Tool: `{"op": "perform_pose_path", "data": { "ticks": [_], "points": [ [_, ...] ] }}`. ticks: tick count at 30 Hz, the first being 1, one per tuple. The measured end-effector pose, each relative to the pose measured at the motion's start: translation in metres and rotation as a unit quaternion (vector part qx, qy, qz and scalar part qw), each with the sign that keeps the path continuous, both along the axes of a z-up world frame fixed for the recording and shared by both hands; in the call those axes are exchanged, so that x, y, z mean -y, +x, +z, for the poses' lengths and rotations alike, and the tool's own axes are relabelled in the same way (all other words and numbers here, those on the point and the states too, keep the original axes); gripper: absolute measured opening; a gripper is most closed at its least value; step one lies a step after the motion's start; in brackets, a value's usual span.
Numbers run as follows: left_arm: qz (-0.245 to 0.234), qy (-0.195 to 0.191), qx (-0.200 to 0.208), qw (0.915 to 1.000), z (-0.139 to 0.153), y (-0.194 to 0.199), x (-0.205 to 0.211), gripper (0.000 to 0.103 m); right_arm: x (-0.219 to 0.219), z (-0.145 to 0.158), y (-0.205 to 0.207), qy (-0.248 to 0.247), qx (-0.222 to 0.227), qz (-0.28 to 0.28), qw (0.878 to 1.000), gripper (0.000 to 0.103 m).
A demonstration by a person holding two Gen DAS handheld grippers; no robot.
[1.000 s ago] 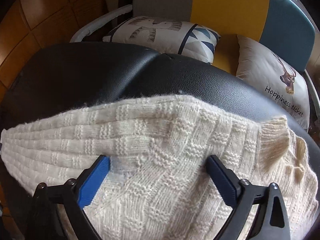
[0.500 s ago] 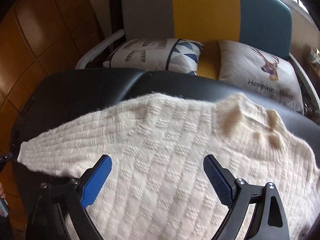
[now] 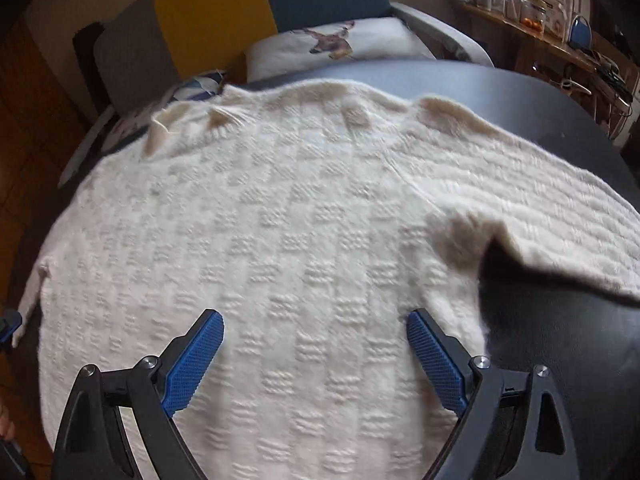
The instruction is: Fold clothes
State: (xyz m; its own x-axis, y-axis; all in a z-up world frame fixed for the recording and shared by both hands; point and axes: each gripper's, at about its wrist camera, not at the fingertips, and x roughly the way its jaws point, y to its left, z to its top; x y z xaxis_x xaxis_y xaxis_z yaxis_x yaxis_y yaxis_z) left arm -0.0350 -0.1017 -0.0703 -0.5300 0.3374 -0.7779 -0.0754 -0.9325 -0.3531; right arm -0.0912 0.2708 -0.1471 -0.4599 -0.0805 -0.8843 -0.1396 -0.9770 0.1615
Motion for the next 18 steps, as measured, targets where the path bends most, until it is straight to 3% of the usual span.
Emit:
{"op": "perform_pose_path", "data": {
  "ticks": [4, 9, 14, 18],
  "points": [
    [-0.086, -0.024, 0.009, 0.9959, -0.001, -0.008, -0.070, 0.032, -0.007, 0.003, 0.019, 0.004, -0.023, 0.026, 0.999, 0.095],
    [-0.163, -0.067, -0.007, 0.9843, -0.001, -0.041, -0.125, 0.032, -0.053, 0.025, 0.071, -0.101, -0.086, -0.025, 0.991, 0.095],
    [-0.195, -0.078, 0.002, 0.9777, -0.016, -0.065, -0.170, 0.032, -0.131, 0.035, 0.126, -0.058, -0.086, -0.127, 0.987, 0.095],
    [-0.204, -0.085, -0.004, 0.9752, -0.016, -0.087, -0.196, 0.032, -0.178, 0.043, 0.133, -0.020, -0.078, -0.174, 0.982, 0.095]
  ]
}}
